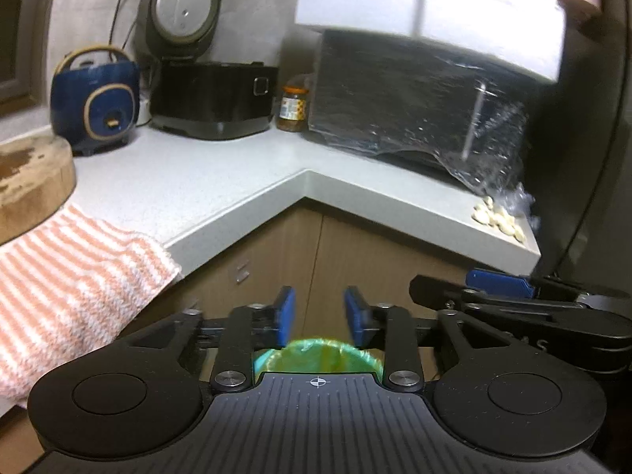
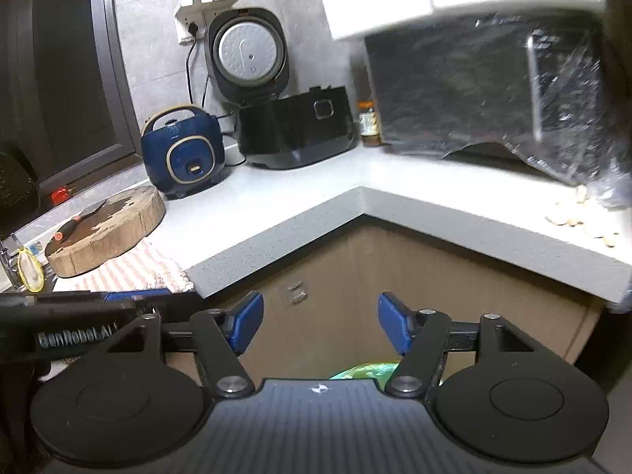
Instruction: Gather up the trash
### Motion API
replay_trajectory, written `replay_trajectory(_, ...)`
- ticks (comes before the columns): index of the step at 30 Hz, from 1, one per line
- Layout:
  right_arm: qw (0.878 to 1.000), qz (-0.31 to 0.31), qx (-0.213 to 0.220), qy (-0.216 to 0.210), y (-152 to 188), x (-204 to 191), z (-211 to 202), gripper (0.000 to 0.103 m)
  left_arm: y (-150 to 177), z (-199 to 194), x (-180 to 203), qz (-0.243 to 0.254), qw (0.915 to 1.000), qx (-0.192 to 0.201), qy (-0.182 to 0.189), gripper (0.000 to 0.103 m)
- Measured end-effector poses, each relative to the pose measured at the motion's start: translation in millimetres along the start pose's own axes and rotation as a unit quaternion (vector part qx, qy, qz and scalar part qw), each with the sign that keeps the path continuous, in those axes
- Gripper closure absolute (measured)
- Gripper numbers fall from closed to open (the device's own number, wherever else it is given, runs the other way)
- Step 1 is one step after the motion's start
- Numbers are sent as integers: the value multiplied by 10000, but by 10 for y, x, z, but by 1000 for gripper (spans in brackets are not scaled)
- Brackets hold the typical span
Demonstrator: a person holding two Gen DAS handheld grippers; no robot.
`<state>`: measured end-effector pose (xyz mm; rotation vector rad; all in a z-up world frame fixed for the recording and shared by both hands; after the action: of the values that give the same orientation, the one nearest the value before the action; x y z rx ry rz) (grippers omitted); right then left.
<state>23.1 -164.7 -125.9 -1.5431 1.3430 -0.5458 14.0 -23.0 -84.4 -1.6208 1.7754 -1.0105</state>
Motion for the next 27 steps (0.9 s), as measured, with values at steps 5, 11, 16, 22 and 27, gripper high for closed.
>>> replay_trajectory(5, 10000, 94, 4, -25, 121, 20, -163, 37, 98, -205, 75, 26, 9997, 196, -144, 88)
replay_trajectory(11, 9999, 127, 73, -30, 184, -8, -291, 37, 163, -300, 120, 121, 9994, 141, -299, 87)
replay_trajectory(16, 9999, 54, 100, -42, 211, -73, -319, 37, 172, -327, 115, 175, 9989, 173, -393, 87)
replay_trajectory(22, 10000, 4, 60, -18, 243, -107, -339, 37, 203, -302, 75, 136, 9992, 34, -374, 88)
replay_trajectory(27, 10000, -18, 60, -16, 248, -124, -354, 37, 236, -314, 87, 165, 9992, 3, -359, 88)
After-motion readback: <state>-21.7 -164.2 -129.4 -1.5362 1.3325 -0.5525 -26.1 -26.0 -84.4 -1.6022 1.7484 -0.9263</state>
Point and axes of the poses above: each gripper's, at about its wrist camera, not at the fingertips, and z roughly the way its jaws point, x to its right, y to its underside, the point moved 8 cm from there along z, roughly the way its jaws point, and after that the axes turned 5 degrees about -y, right-handed, at the moved point
